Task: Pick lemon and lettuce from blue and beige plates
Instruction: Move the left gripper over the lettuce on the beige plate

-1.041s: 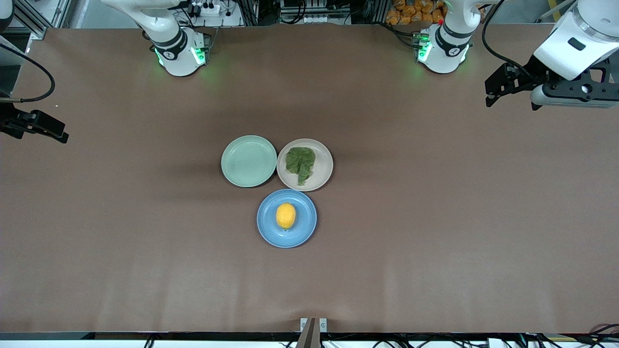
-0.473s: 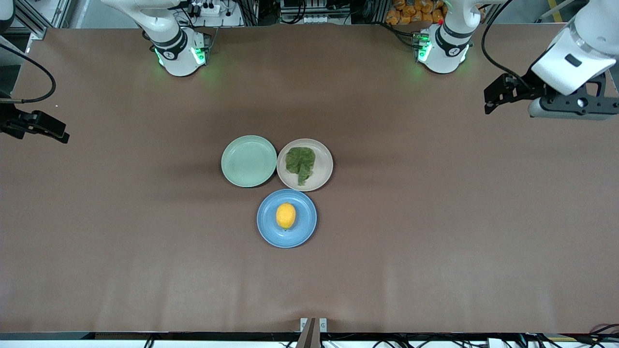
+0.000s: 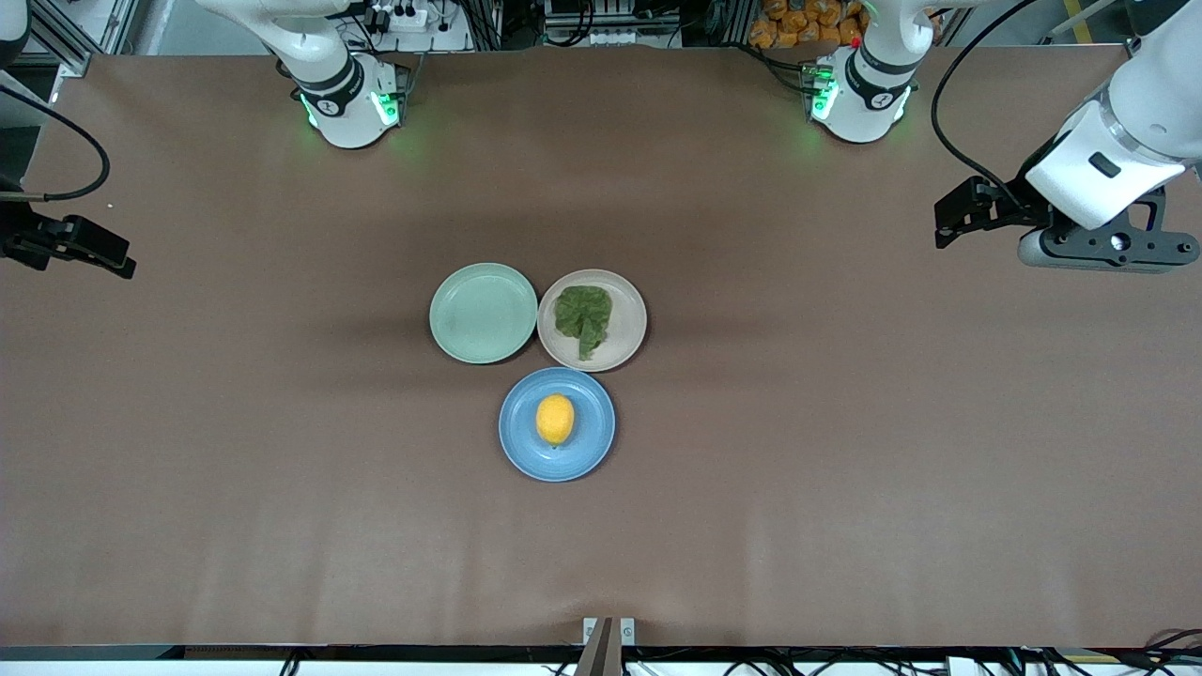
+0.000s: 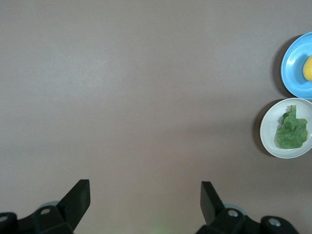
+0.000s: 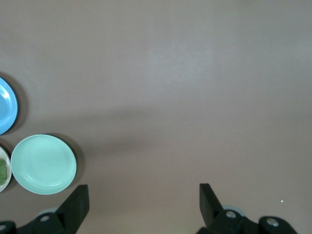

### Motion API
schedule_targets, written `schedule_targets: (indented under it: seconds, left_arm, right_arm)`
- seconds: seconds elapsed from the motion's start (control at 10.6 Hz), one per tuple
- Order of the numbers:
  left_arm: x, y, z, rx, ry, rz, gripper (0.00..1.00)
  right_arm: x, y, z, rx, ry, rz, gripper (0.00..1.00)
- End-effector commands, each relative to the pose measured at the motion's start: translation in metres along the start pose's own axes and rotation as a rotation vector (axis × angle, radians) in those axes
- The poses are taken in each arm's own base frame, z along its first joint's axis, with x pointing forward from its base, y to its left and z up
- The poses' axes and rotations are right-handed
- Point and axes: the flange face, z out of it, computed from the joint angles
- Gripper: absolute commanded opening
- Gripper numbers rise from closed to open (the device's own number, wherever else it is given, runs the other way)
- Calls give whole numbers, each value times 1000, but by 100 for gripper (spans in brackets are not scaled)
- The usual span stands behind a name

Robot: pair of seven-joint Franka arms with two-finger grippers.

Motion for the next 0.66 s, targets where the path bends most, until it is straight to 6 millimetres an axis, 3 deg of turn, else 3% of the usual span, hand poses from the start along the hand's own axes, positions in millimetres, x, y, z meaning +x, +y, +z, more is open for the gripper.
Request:
schedule_targets:
  seconds: [0.0, 0.28, 0.57]
  left_arm:
    - [5, -1, 2, -12, -16, 29, 100]
    - [20, 2, 31, -22, -63, 35, 100]
    - [36, 22, 82, -26, -155, 51, 100]
  right_arm:
    - [-1, 1, -1, 3, 1, -9, 100]
    - [0, 0, 0, 4, 3, -11, 100]
    - [0, -1, 1, 5, 1, -12, 100]
